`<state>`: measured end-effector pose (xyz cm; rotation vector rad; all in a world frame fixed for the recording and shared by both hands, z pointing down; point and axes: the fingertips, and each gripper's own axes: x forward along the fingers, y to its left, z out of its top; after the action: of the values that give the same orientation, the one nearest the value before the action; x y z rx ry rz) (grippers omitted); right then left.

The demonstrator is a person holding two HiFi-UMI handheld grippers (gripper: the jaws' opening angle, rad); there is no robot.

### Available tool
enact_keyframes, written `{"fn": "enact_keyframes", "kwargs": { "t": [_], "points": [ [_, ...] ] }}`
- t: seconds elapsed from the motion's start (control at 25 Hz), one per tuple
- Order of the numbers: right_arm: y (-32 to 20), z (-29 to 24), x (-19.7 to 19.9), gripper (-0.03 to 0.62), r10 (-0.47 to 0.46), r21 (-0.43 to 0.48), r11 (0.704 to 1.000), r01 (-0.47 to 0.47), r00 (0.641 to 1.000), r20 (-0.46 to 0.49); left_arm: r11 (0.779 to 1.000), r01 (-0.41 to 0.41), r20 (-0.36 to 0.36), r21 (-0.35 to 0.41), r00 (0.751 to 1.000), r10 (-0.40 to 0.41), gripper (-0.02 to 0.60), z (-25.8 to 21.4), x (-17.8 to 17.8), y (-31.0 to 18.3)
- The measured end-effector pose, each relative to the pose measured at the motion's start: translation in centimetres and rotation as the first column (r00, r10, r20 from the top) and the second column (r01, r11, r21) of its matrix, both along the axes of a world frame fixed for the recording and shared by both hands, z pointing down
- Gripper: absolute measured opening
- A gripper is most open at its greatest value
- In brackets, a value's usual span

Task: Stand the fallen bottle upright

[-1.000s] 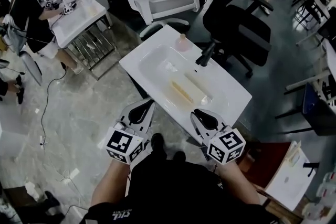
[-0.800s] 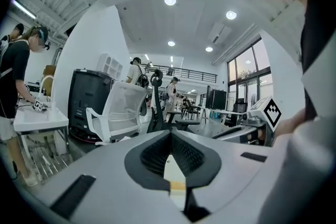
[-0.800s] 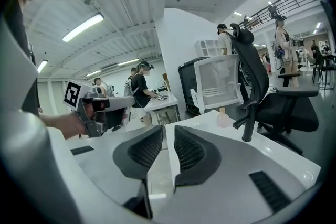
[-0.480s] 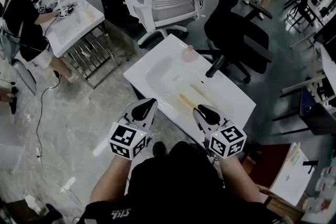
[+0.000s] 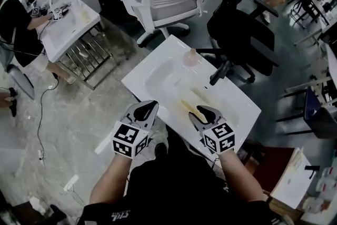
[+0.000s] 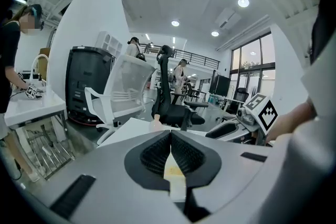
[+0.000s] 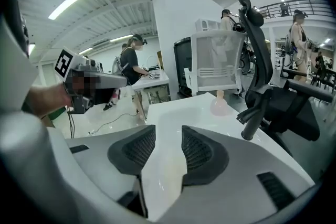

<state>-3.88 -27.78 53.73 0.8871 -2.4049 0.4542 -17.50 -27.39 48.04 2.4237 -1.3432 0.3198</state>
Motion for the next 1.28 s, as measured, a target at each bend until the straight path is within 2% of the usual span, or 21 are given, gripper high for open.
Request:
{"fn": "enact_keyframes", "kwargs": {
  "t": [0.4, 0.76, 0.96, 1.2, 1.28],
  "points": [
    [-7.8, 9.8, 0.5, 0.258, -0.102, -0.111, 0.99, 0.088, 0.985, -0.136, 0.991, 0.026, 0.038, -0.133, 0.999, -0.021, 0.015, 6.2, 0.3, -7.0],
    [-11.3, 18.6, 0.2, 0.373, -0.195, -0.245, 0.961, 0.129, 0.943, -0.269, 0.97, 0.033, 0.035, -0.241, 0.999, -0.026, 0.015, 11.8, 0.0, -10.6],
    [-12.2, 23.2, 0.1, 0.414, -0.284, -0.327, 0.931, 0.162, 0.885, -0.37, 0.965, 0.037, 0.032, -0.261, 0.999, -0.03, 0.015, 13.3, -0.5, -11.7],
    [-11.9, 26.9, -0.1, 0.396, -0.392, -0.398, 0.895, 0.2, 0.778, -0.491, 0.958, 0.057, 0.04, -0.282, 0.998, -0.048, 0.015, 13.7, -2.2, -11.1],
    [-11.9, 27.2, -0.1, 0.39, -0.405, -0.404, 0.892, 0.204, 0.758, -0.511, 0.956, 0.076, 0.041, -0.284, 0.997, -0.067, 0.015, 13.7, -2.9, -10.7]
  ]
}}
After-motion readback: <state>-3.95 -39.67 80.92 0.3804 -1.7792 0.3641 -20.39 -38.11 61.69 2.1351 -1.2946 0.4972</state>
